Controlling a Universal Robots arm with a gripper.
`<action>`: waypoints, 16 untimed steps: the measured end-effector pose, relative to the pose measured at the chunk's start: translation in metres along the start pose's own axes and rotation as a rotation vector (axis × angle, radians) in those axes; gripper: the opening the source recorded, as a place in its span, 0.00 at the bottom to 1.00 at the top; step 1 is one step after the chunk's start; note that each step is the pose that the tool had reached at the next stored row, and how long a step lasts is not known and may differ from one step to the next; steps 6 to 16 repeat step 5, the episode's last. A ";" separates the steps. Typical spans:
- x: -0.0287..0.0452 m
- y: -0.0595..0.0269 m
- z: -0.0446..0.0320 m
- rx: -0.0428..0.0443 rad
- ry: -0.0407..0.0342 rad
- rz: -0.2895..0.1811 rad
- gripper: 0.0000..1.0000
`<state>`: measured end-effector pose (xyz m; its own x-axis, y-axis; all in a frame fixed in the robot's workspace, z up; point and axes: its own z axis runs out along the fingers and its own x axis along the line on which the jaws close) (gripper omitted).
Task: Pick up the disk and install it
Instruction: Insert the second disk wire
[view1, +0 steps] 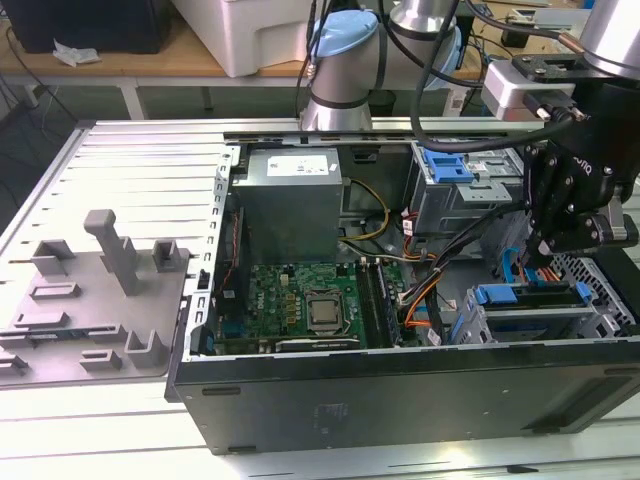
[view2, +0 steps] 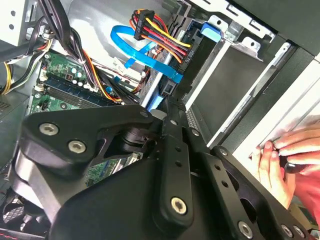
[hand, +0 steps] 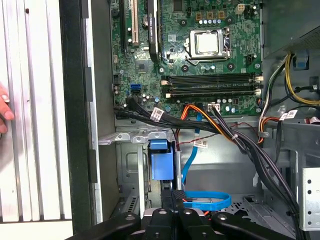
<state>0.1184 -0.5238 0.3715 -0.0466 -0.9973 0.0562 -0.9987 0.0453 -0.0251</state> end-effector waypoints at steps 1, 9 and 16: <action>0.0000 0.0000 0.0000 0.0000 0.0000 0.000 0.11; 0.0000 0.0001 0.0000 0.0000 0.0000 0.000 0.11; 0.0000 0.0001 0.0000 0.0000 0.0000 0.000 0.11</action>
